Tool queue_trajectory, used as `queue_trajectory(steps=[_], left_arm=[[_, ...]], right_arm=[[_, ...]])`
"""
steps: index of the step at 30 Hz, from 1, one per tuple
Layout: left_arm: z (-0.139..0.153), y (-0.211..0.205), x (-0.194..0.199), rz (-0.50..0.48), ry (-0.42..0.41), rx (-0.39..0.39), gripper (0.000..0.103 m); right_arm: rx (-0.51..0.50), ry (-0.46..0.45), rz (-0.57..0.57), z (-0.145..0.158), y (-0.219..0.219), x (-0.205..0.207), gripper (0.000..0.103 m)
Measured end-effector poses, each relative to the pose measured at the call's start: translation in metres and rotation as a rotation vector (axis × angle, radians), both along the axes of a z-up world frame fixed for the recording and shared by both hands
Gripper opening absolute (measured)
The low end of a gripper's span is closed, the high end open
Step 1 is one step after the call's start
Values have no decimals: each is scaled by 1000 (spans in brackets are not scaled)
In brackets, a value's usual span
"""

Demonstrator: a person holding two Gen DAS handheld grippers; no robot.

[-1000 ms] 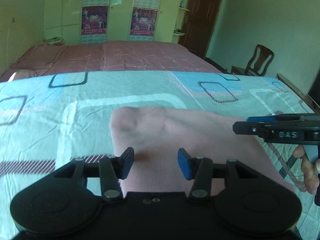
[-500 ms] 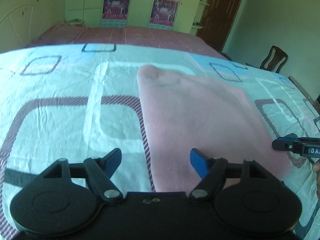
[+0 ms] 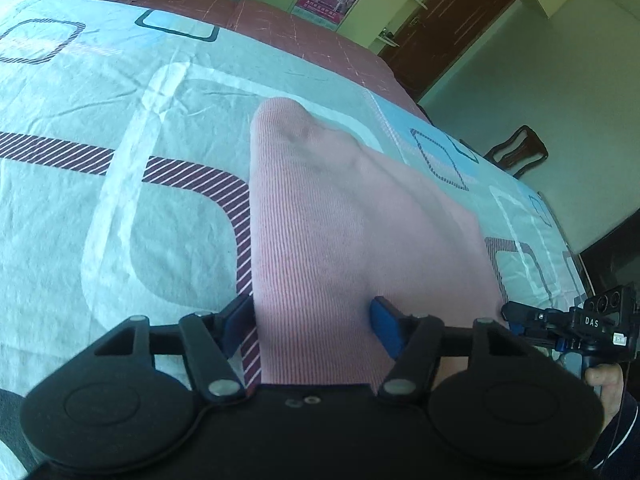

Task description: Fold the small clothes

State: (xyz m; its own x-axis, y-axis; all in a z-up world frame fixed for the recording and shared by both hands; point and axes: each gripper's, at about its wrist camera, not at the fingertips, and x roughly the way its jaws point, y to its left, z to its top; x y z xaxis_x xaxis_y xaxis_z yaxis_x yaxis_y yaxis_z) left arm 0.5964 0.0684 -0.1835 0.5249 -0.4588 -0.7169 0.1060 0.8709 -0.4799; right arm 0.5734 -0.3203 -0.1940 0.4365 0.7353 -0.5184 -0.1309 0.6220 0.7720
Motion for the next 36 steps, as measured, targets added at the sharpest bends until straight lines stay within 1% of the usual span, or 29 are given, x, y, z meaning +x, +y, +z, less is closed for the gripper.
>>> queue_trajectory(steps=[2, 3, 5, 9, 12, 13, 15, 17, 19, 21, 22, 23, 24, 25, 27, 29, 32, 36], left_arm=[[1, -5, 1, -8, 0, 24, 59], [2, -9, 2, -14, -5, 46, 58], [4, -16, 2, -11, -10, 78, 58], [8, -27, 4, -3, -16, 135, 58], [9, -29, 3, 2, -15, 149, 58], [9, -30, 3, 2, -13, 155, 58], [10, -33, 4, 2, -10, 175, 58], [12, -38, 5, -2, -15, 202, 58], [11, -41, 7, -2, -14, 209, 58], [11, -41, 9, -2, -12, 209, 58], [11, -42, 10, -5, -12, 212, 57], [12, -43, 11, -11, -17, 220, 56], [14, -46, 9, -31, -35, 233, 47], [16, -50, 8, -51, -53, 258, 39], [23, -59, 6, -83, -86, 315, 32], [28, -62, 3, -97, -105, 347, 30], [38, -65, -4, -122, -145, 380, 28], [57, -62, -19, -154, -207, 397, 28]], right_arm=[[9, -6, 22, -2, 5, 4, 61], [5, -6, 31, -4, 8, 6, 55], [-4, -20, 39, -3, 15, 13, 51], [-18, -31, 75, -1, 20, 20, 50], [-22, -30, 61, -1, 4, 16, 51], [-17, -23, 50, -3, -3, 14, 51], [41, 6, 48, -11, -11, 15, 50], [55, 11, 61, -12, -7, 18, 50], [46, 3, 86, -10, 8, 23, 50], [6, -25, 102, -4, 26, 27, 50], [-23, -36, 109, -2, 35, 28, 47], [-66, -41, 107, 0, 43, 28, 33], [-110, -58, 107, 4, 51, 26, 27], [-156, -83, 113, 9, 58, 23, 25], [-254, -135, 122, 20, 70, 15, 23], [-322, -176, 116, 30, 79, 4, 22], [-375, -222, 105, 46, 88, -7, 21], [-436, -288, 104, 74, 104, -23, 21]])
